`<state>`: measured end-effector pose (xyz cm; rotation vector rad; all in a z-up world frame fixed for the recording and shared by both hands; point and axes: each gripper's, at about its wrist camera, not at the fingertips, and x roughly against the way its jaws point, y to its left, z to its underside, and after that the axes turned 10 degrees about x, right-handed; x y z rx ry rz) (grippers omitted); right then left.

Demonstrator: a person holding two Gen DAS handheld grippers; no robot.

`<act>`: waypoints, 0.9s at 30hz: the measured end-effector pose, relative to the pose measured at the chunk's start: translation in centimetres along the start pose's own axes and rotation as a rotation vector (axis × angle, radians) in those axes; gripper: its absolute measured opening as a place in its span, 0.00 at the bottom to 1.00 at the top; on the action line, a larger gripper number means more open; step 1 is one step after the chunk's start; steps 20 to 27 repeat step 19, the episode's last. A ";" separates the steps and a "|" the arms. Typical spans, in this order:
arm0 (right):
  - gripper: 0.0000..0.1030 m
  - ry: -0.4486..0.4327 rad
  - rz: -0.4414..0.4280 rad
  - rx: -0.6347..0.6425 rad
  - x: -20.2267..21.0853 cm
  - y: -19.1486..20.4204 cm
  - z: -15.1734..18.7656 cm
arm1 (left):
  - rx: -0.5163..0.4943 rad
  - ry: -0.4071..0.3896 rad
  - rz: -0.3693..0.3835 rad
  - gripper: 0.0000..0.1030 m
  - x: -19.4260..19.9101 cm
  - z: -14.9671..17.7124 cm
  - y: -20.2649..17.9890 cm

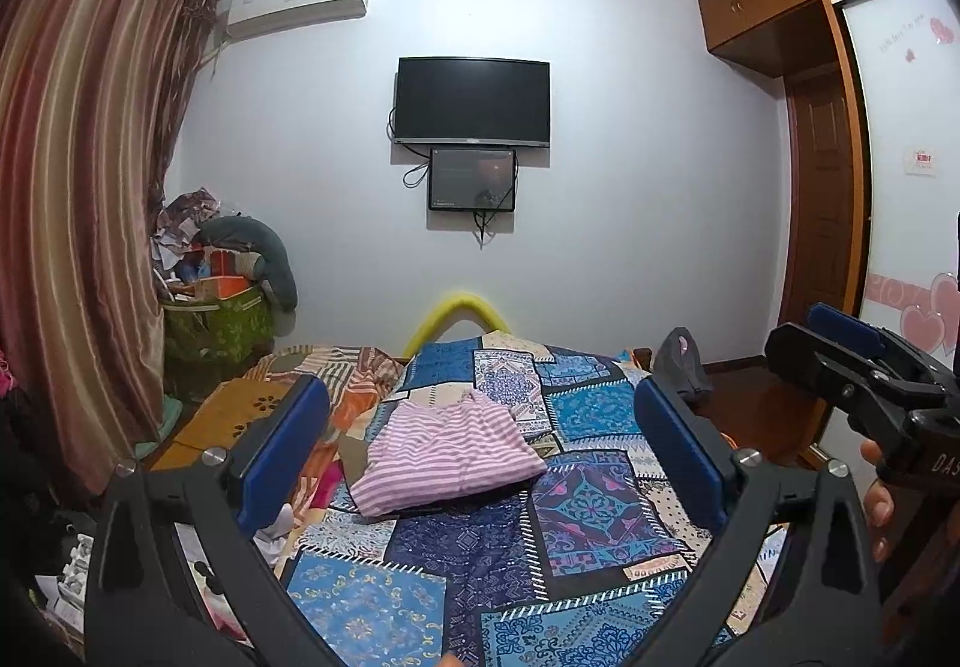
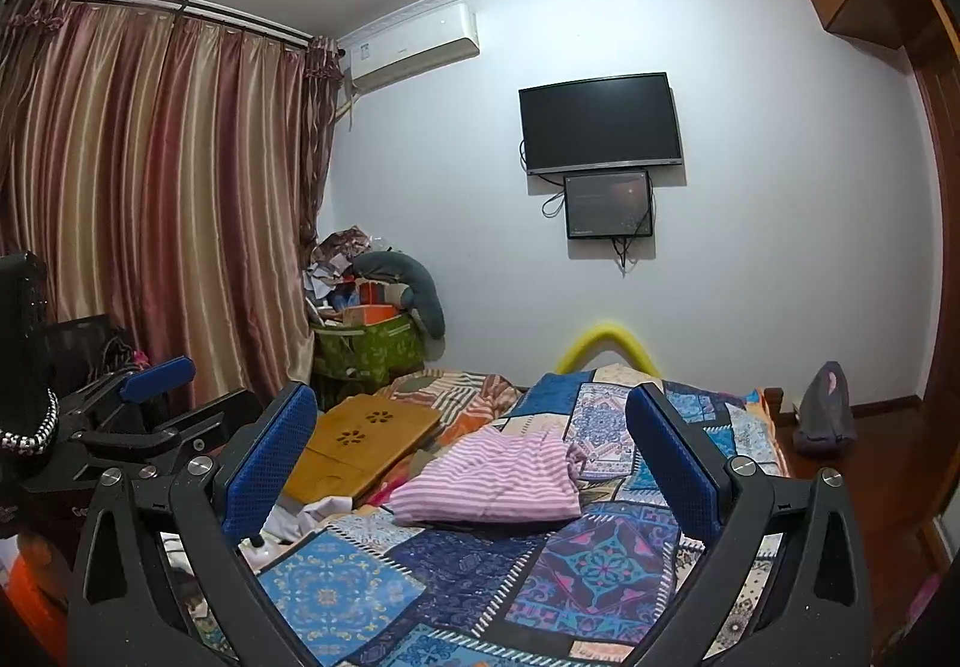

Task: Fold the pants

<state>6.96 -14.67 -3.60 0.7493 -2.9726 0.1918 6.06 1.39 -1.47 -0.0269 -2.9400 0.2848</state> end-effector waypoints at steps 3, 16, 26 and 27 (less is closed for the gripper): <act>1.00 -0.001 0.001 0.000 0.0 0.0 0.0 | -0.001 -0.004 0.002 1.00 0.1 0.1 -0.1; 1.00 0.004 0.006 -0.003 0.0 0.1 -0.1 | -0.007 -0.006 0.011 1.00 0.5 0.3 -0.5; 1.00 0.003 0.005 -0.007 0.0 0.1 -0.1 | -0.007 -0.004 0.011 1.00 0.4 0.3 -0.5; 1.00 0.003 0.005 -0.007 0.0 0.1 -0.1 | -0.007 -0.004 0.011 1.00 0.4 0.3 -0.5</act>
